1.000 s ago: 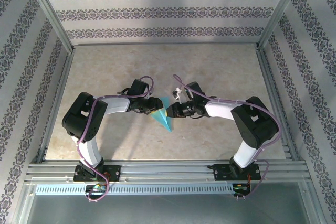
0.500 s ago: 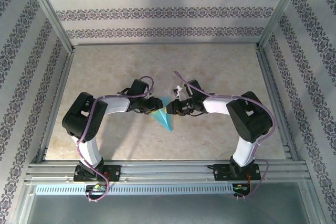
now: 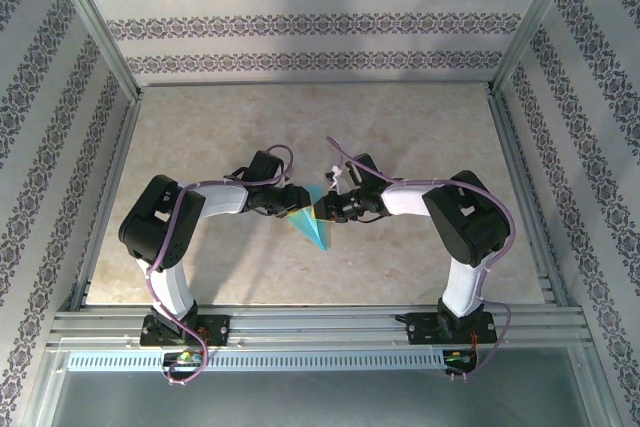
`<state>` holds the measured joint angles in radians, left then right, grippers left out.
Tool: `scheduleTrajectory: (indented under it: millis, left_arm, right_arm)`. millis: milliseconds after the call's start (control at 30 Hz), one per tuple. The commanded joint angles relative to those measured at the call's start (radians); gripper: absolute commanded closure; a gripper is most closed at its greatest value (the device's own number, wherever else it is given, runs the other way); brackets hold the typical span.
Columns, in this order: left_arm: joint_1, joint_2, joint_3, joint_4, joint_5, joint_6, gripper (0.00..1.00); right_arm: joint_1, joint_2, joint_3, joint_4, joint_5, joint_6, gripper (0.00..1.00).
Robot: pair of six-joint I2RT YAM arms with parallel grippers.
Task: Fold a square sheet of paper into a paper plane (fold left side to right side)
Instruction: Fourth fold the wing at the center of the table.
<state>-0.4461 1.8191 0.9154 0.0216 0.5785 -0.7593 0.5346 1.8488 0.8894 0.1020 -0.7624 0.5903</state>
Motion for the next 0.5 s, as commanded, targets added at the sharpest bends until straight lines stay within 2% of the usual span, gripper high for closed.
scheduleTrajectory:
  millis: [0, 233, 467]
  left_arm:
    - [-0.019, 0.022, 0.011, -0.054, -0.022, 0.029, 0.59]
    - [-0.019, 0.02, 0.014, -0.055, -0.022, 0.029, 0.59]
    - [-0.02, 0.021, 0.013, -0.057, -0.023, 0.031, 0.59]
  right_arm:
    - [0.006, 0.005, 0.017, 0.012, -0.007, 0.005, 0.82]
    - [-0.003, -0.005, 0.013, -0.027, 0.037, -0.018, 0.93]
    - [-0.012, -0.008, 0.01, -0.053, 0.08, -0.033, 0.96]
